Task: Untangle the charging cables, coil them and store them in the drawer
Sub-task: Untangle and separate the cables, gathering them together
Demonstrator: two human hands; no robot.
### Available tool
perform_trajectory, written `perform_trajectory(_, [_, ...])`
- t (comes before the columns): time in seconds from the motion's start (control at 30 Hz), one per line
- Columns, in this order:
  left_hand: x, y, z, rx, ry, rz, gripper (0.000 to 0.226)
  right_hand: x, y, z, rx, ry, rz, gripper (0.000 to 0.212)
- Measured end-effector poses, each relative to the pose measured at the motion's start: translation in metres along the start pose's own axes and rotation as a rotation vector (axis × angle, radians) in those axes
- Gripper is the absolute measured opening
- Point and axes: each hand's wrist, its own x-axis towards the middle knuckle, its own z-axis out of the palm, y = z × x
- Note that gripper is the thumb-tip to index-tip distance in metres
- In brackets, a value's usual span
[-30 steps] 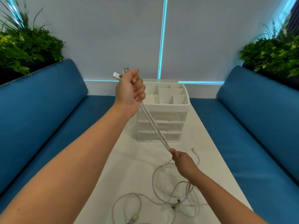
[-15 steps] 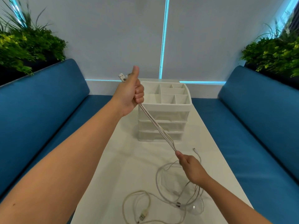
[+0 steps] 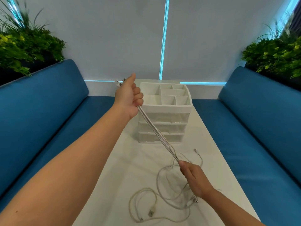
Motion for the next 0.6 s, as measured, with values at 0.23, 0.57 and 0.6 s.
perform_trajectory(0.23, [-0.016,0.005,0.019,0.058,-0.249,-0.051,0.056,0.012,-0.044,-0.006,0.124,-0.161,-0.013,0.034])
perform_trajectory(0.57, [-0.027,0.006,0.016,0.065,-0.360,-0.010,0.056,0.057,-0.160,-0.013,0.340,-0.072,-0.076,0.022])
perform_trajectory(0.6, [-0.028,0.008,0.016,0.066,-0.363,-0.006,0.056,0.059,-0.162,-0.013,0.317,-0.075,-0.072,0.022])
